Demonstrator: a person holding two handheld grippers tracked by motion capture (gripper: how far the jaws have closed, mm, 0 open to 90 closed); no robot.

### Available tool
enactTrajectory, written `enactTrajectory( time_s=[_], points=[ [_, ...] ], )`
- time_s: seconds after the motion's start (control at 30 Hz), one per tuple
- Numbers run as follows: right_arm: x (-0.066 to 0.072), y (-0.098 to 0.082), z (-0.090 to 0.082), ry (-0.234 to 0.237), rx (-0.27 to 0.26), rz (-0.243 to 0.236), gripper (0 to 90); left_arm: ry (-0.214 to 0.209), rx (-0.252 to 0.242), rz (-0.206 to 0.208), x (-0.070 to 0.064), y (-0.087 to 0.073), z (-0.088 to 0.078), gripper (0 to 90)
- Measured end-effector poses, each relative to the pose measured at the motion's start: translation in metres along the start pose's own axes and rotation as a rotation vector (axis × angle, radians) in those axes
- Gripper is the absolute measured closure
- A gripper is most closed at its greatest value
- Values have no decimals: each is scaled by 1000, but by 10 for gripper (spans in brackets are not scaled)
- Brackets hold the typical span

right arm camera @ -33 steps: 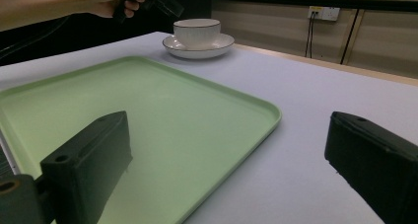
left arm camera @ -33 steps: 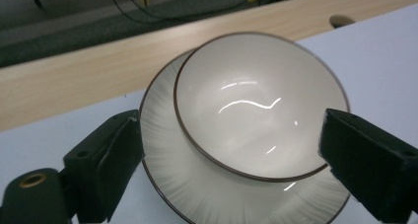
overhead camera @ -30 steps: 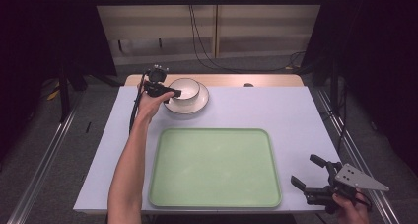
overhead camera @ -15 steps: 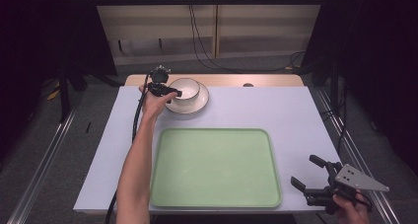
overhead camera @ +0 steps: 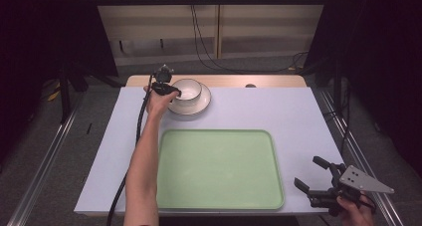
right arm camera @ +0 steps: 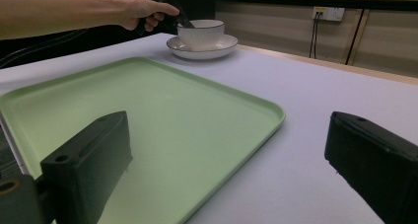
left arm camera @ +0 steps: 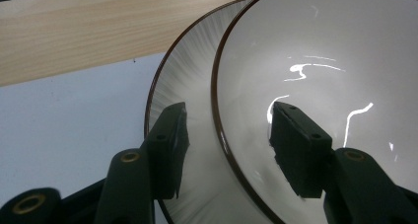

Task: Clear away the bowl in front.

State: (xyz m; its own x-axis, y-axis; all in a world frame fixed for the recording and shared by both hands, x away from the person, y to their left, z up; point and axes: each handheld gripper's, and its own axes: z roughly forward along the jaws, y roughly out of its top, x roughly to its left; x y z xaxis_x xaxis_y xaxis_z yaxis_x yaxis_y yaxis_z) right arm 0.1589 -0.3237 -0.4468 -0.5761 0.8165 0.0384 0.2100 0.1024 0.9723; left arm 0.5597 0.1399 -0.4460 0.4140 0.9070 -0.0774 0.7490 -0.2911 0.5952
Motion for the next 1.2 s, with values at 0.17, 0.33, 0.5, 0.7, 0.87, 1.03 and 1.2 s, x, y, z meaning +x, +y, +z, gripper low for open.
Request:
enactTrajectory(
  time_s=[0.17, 0.33, 0.5, 0.7, 0.87, 1.03, 1.2],
  points=[
    [1, 0, 0, 9, 1, 0, 36, -20, 10, -37, 0, -1, 4, 601],
    [0, 0, 1, 4, 6, 4, 36, -45, 8, -79, 2, -1, 5, 683],
    [1, 0, 0, 5, 4, -1, 36, -53, 0, -150, 3, -1, 5, 723],
    [1, 0, -1, 6, 5, 4, 36, -67, -9, -185, 4, -2, 3, 782],
    [1, 0, -1, 4, 5, 4, 36, -91, -22, -215, 6, -2, 3, 818],
    [1, 0, 0, 5, 3, 1, 36, -104, -18, -225, 7, -3, 1, 823],
    [0, 0, -1, 1, 2, 15, 36, -124, -37, -234, 7, -4, 0, 821]
  ],
)
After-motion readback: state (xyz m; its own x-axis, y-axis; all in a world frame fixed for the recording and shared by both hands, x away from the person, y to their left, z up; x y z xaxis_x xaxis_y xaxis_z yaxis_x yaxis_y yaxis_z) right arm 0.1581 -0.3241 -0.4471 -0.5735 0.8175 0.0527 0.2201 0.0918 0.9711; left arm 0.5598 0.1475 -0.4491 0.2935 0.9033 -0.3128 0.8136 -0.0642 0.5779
